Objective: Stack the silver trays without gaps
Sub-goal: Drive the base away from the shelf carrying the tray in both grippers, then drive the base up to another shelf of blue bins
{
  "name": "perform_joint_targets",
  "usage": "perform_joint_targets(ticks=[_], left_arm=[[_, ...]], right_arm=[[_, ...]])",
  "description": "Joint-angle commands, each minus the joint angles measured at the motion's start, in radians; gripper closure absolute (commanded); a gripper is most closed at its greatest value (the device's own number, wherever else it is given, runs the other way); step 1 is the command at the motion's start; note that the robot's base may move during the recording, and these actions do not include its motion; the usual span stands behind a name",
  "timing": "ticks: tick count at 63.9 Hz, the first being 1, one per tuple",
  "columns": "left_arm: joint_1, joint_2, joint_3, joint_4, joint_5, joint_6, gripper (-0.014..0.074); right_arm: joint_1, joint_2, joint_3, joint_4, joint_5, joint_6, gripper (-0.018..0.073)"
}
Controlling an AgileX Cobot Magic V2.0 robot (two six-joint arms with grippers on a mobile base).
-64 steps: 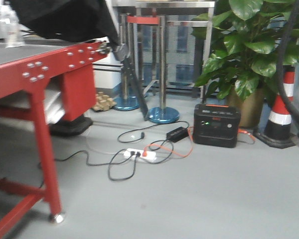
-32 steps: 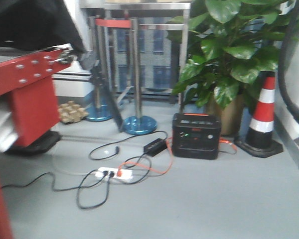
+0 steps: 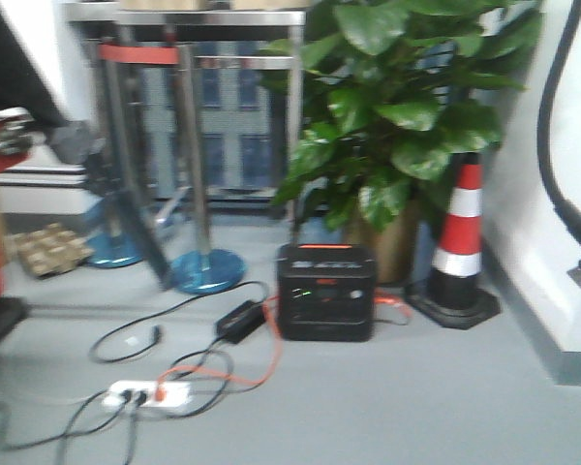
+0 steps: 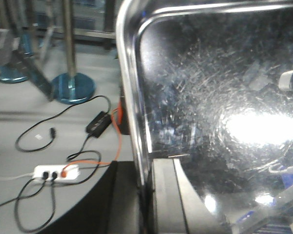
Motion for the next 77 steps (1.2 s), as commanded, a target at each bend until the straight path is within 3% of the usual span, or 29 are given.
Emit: perform_joint_targets(ticks=[1,77], left_arm=[[-0.016,-0.005,-0.008,-0.04,-0.042,0.021,0.0614],[-0.016,-0.005,-0.008,-0.04,-0.042,0.021,0.0614]], right_arm=[[0.014,-0.008,-0.009,0.011,-0.136,-0.01,0.0634],[0.014,-0.008,-0.009,0.011,-0.136,-0.01,0.0634]])
